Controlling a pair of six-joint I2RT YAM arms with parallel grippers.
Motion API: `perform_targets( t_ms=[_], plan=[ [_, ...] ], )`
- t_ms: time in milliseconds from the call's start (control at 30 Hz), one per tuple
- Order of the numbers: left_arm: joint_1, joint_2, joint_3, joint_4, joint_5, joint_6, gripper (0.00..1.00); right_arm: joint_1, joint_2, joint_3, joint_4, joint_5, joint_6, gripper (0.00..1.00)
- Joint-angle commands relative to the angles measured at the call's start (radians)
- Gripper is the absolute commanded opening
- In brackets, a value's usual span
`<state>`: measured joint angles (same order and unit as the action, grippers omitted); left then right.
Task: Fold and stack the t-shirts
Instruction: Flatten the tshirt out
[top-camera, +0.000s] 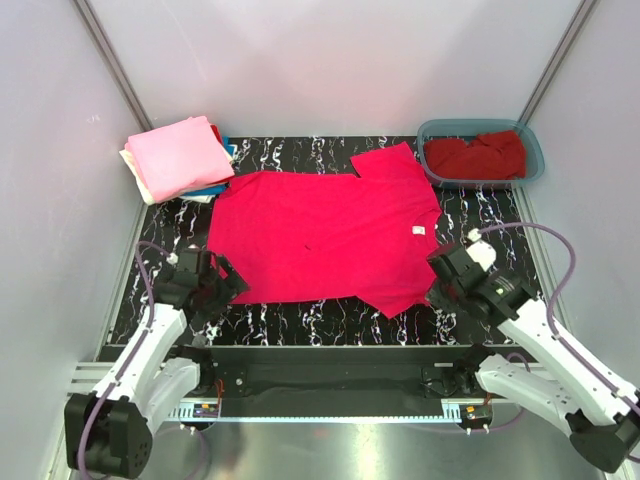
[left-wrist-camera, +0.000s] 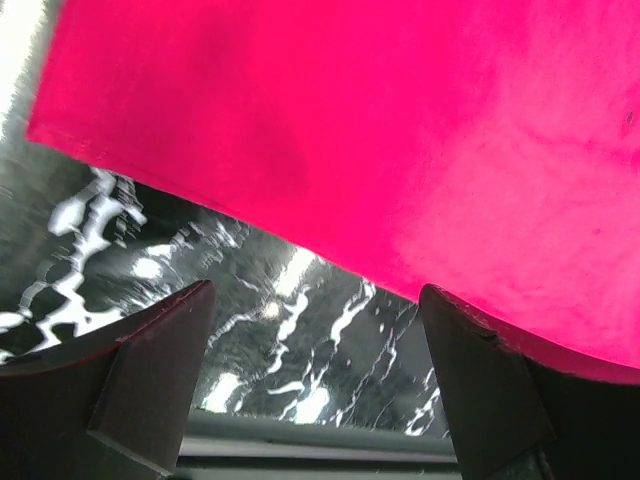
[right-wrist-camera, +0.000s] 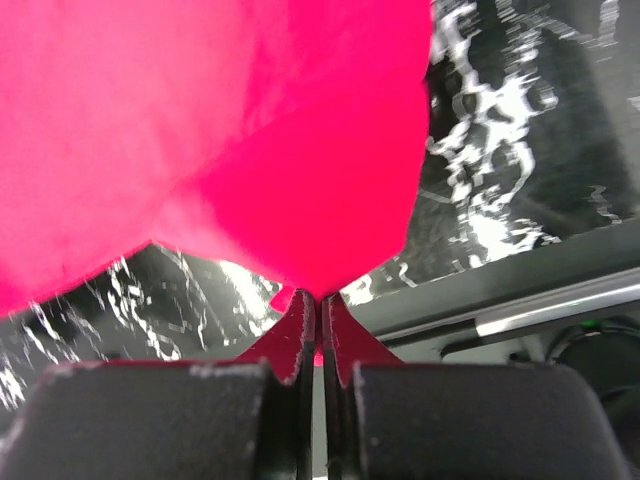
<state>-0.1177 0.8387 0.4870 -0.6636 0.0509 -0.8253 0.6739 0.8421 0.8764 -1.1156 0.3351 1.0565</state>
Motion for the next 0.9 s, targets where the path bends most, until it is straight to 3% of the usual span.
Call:
perform_targets(
  t_ms=[0,233,433,867],
  plan=[
    [-0.078,-0.019,0.004,0.003,-0.074,-0.057,0.89,-0.04,-0.075,0.041,-0.081,0.119,0.043,0.0],
    [-0.268,-0.044,0.018,-0.085,-0.232,-0.147,0.89,-0.1,-0.084,0.136,-0.17,0.232,0.033,0.0],
    [-0.404,-0.07,-0.017,-0.148,-0.278,-0.271,0.86,-0.111,-0.103,0.151,-0.184,0.266,0.027,0.0],
    [-0.484,-0.108,-0.096,-0.209,-0.37,-0.403,0.82,-0.112,-0.117,0.105,-0.133,0.205,0.013,0.0]
  ],
)
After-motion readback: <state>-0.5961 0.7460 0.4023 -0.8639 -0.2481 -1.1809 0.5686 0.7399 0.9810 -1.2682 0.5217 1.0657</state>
